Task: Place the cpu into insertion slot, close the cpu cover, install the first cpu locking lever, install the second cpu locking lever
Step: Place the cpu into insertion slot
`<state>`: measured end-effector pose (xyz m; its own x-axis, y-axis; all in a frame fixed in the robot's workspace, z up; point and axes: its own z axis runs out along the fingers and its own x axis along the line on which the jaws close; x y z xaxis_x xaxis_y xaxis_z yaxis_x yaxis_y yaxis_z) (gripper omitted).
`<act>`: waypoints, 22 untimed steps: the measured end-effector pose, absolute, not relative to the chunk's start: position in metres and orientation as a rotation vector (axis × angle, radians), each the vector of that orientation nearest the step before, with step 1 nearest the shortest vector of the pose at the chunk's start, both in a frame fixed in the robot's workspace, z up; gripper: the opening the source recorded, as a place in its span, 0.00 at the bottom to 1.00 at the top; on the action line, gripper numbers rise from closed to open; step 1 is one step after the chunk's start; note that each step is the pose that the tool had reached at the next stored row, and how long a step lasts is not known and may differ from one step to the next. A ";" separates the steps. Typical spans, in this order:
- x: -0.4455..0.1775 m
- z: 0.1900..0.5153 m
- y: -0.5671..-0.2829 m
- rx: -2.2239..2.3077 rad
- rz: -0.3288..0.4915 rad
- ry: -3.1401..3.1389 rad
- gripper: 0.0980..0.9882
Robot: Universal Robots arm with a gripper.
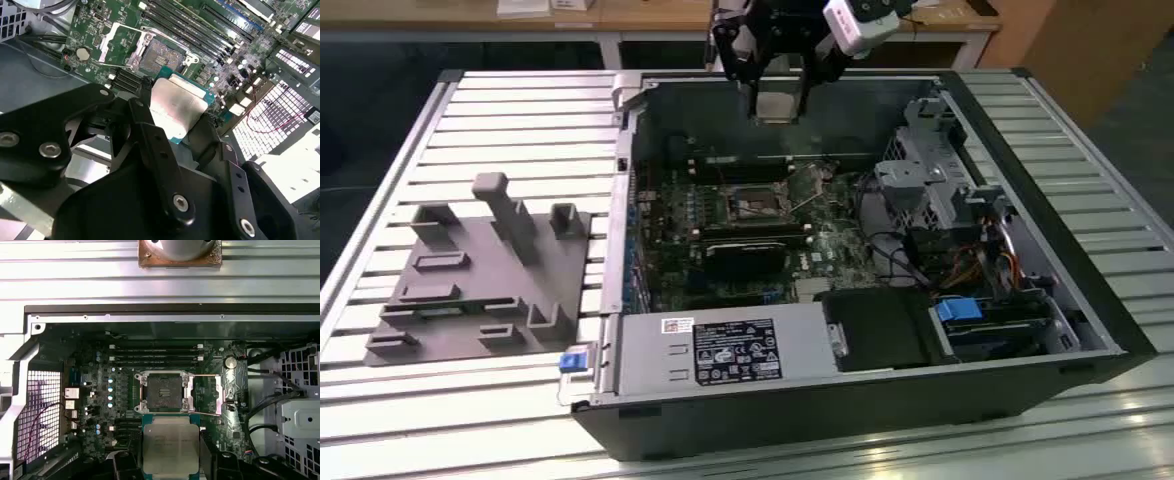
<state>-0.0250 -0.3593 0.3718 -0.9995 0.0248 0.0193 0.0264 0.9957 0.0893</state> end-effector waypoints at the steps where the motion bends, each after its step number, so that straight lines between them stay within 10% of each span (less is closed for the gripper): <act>1: -0.025 0.372 -0.359 -0.040 -0.140 -3.120 0.50; 22: -0.025 0.370 -0.359 -0.364 -0.142 -3.108 0.50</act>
<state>-0.0250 -0.3592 0.3698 -0.9729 0.2303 0.0194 0.2311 0.9688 0.0890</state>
